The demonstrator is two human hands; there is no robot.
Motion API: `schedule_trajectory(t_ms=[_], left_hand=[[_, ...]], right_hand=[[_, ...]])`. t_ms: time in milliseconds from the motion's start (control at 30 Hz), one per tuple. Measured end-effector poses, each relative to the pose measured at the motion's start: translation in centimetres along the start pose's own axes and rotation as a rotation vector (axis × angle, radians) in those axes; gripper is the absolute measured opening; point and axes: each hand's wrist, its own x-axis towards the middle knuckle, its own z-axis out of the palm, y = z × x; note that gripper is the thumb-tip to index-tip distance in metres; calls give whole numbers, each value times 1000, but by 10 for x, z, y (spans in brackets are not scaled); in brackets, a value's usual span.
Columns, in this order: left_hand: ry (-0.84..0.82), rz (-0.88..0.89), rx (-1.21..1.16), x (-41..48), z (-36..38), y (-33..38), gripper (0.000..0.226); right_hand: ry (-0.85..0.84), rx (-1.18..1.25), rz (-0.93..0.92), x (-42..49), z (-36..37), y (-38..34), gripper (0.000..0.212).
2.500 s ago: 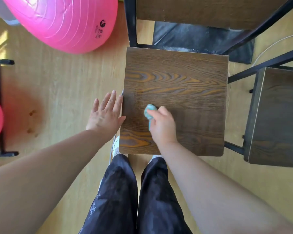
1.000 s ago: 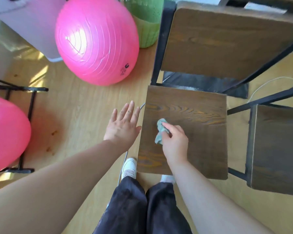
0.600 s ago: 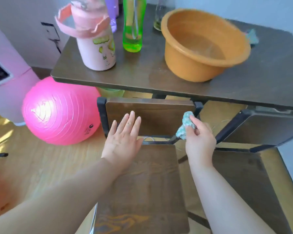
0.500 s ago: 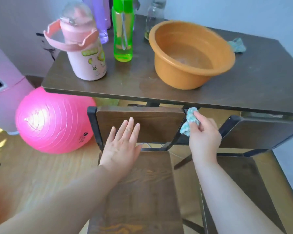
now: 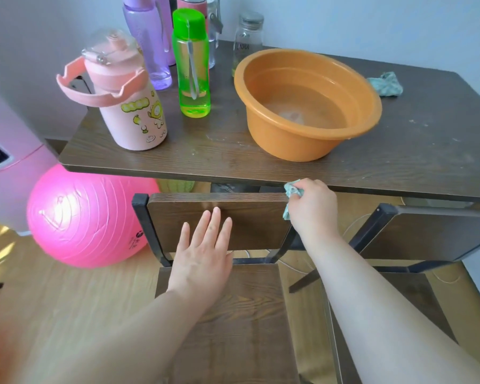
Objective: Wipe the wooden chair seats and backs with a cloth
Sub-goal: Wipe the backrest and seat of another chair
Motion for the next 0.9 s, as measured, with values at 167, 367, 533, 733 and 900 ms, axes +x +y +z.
schedule_trajectory(t_ms=[167, 367, 533, 733, 900], left_hand=[[3, -46, 43, -12, 12, -35, 72], [4, -104, 35, -27, 20, -66, 71], [-19, -114, 37, -36, 18, -91, 71], [-21, -153, 6, -49, 20, -123, 70], [-21, -179, -24, -64, 22, -152, 66]], right_hand=[[-52, -136, -33, 2, -1, -8, 32], [-85, -156, -112, -9, 7, -36, 31], [-150, -89, -187, -29, 40, -98, 30], [-182, -10, -198, -52, 75, -157, 33], [-220, 94, -280, -65, 103, -193, 30]])
